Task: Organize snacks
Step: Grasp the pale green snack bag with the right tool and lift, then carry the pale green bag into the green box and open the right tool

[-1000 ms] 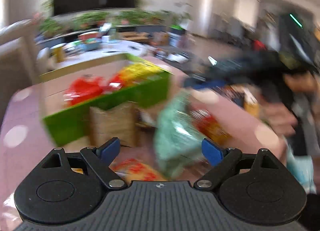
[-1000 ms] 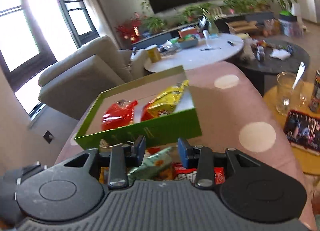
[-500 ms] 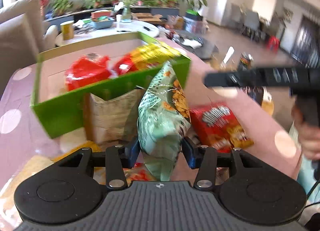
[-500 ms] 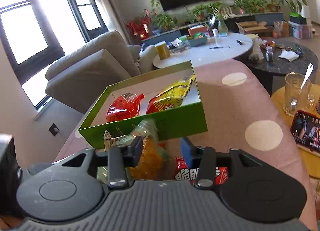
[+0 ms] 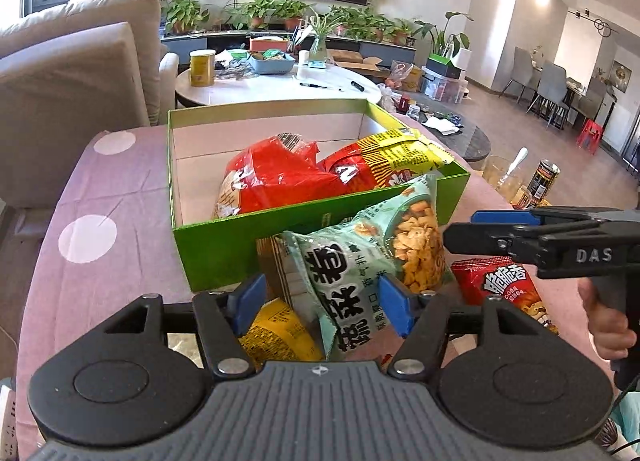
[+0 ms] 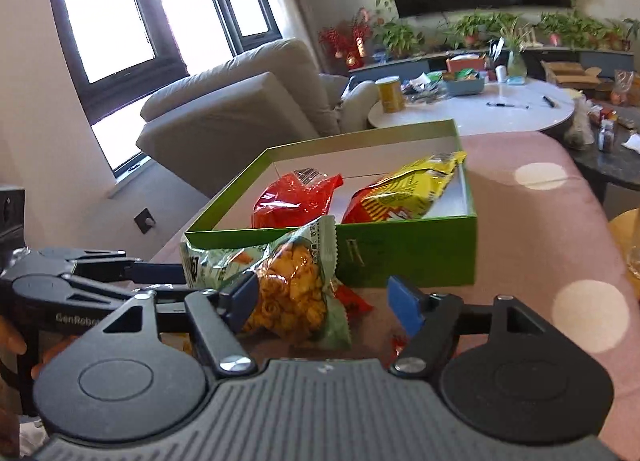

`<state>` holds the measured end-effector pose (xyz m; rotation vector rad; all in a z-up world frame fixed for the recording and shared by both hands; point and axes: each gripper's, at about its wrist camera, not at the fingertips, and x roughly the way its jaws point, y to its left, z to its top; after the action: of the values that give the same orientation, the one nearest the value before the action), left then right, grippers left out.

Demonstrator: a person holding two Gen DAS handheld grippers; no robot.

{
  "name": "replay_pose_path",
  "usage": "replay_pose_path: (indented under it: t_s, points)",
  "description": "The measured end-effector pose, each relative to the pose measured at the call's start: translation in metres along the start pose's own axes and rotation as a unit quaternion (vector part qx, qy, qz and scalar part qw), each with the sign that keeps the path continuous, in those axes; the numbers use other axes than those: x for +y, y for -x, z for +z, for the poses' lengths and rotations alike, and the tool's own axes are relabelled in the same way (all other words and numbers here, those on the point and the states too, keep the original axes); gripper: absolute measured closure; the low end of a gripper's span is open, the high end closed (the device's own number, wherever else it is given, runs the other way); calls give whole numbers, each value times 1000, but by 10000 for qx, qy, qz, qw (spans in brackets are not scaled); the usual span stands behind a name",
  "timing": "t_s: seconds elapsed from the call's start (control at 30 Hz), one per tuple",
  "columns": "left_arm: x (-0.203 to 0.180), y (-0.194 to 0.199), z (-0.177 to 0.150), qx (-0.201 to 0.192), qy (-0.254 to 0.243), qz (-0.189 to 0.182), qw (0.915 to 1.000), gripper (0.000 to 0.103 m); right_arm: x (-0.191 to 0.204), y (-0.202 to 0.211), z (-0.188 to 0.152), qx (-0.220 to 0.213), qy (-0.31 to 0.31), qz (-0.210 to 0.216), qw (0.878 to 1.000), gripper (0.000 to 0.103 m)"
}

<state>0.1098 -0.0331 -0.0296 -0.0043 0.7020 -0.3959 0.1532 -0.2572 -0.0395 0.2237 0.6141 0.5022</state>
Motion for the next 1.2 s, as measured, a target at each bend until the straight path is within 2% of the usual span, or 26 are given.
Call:
replay_pose_path:
  t_s: [0.27, 0.43, 0.5, 0.57, 0.93, 1.2]
  points:
    - [-5, -7, -5, 95, -104, -203, 9997, 39, -2, -15, -3, 231, -241, 302, 9990, 26]
    - [-12, -18, -9, 240, -26, -361, 9991, 41, -2, -20, -5, 365, -461, 358, 9976, 27]
    - [-15, -17, -9, 227, -54, -486, 9985, 49, -1, -19, -5, 370, -516, 305, 9975, 41]
    - [-19, -13, -9, 192, -103, -455, 9987, 49, -1, -16, -5, 348, -625, 296, 9970, 47]
    - [-40, 25, 9, -426, -424, -478, 9970, 49, 19, 26, 5, -308, -478, 160, 9983, 48]
    - [-51, 28, 26, -623, -655, -463, 9948, 49, 12, 34, 21, -561, -406, 268, 9972, 48]
